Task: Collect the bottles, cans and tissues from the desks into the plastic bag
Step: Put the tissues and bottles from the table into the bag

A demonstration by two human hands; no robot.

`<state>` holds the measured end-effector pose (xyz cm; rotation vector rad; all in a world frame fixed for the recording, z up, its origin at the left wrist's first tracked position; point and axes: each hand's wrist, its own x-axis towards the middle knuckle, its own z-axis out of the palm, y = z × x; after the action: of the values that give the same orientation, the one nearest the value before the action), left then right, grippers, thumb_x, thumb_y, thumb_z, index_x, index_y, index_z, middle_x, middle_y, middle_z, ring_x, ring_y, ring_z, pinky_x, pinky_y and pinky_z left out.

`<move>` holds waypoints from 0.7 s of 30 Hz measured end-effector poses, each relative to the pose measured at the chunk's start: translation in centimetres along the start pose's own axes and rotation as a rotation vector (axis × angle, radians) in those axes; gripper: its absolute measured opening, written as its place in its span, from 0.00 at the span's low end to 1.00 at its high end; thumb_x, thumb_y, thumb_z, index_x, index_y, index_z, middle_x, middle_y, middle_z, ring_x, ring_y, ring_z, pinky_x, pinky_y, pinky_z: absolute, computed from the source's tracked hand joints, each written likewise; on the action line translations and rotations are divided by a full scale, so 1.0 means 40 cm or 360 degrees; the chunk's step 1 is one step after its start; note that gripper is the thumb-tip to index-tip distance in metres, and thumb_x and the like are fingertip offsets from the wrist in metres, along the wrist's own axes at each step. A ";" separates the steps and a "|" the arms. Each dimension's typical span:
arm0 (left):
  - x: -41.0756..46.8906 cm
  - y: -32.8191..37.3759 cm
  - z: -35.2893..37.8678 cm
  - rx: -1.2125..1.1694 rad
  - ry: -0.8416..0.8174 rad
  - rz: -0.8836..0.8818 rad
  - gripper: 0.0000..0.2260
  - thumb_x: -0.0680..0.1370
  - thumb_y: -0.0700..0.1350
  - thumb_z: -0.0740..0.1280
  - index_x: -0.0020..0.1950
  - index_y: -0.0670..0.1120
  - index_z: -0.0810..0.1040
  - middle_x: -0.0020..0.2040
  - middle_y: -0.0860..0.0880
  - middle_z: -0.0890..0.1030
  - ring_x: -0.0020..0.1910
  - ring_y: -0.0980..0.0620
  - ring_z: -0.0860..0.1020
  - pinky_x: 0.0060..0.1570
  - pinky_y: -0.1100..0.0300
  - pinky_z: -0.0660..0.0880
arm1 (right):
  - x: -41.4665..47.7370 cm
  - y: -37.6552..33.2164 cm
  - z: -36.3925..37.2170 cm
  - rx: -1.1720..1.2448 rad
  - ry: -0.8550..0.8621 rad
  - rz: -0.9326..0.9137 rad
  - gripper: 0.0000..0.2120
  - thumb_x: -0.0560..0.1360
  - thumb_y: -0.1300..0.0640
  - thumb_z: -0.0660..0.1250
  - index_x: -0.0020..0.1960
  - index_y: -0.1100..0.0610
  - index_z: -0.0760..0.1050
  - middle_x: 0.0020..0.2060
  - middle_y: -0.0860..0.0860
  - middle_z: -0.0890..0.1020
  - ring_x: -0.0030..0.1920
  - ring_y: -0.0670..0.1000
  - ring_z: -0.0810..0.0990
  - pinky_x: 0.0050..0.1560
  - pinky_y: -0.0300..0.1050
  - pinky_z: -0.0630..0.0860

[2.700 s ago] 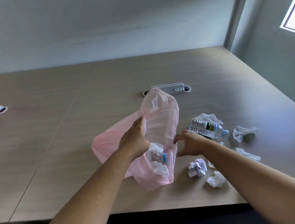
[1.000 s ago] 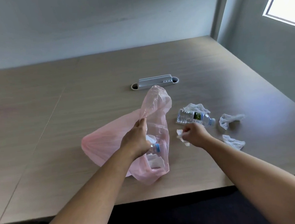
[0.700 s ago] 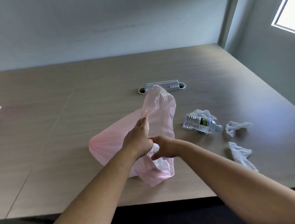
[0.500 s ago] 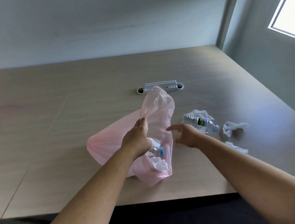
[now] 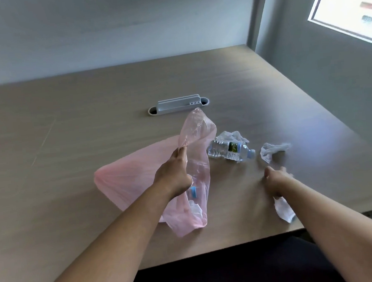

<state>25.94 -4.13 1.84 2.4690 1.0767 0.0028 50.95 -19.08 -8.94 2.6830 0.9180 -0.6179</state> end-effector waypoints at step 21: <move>0.040 -0.058 -0.044 -0.0067 0.0119 -0.0039 0.37 0.73 0.39 0.62 0.78 0.49 0.47 0.78 0.48 0.57 0.65 0.41 0.72 0.58 0.52 0.72 | -0.104 -0.399 -0.193 0.1099 0.0122 -0.1014 0.19 0.72 0.64 0.70 0.61 0.53 0.77 0.57 0.51 0.79 0.49 0.50 0.77 0.54 0.43 0.75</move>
<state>25.14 -0.93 2.22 2.4354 1.1263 0.1101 40.37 -6.18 -1.56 2.9589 1.9073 -1.1371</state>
